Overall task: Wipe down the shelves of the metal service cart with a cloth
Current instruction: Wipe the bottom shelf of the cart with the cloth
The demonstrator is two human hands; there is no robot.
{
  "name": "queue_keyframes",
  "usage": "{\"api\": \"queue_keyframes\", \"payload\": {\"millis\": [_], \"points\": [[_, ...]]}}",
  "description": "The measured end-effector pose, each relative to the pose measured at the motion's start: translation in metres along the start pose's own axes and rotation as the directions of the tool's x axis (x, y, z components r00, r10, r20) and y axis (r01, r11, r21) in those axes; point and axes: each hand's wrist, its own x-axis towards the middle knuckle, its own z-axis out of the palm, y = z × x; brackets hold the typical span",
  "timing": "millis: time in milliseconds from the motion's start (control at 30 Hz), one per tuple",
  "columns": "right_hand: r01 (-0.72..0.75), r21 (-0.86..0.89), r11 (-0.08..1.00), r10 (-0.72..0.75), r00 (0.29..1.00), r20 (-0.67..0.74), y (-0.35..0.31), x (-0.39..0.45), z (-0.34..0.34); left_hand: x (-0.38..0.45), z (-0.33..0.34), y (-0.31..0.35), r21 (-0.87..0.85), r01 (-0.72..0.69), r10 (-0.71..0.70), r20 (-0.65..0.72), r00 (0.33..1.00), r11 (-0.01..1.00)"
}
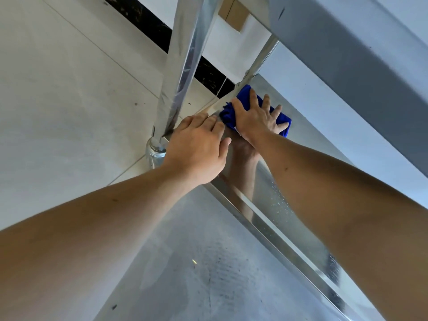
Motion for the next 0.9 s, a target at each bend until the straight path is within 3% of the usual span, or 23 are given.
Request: {"api": "queue_keyframes", "payload": {"millis": [233,900], "points": [[0.014,-0.013,1.0,-0.015,0.999,-0.035,0.0,0.011,0.002,0.002,0.0,0.0,-0.004,0.003,-0.003,-0.033,0.999,1.0],[0.12,-0.033,0.992,-0.118,0.992,0.052,0.012,-0.032,-0.001,0.003,-0.001,-0.002,-0.037,0.035,-0.036,-0.032,0.999,0.999]]}}
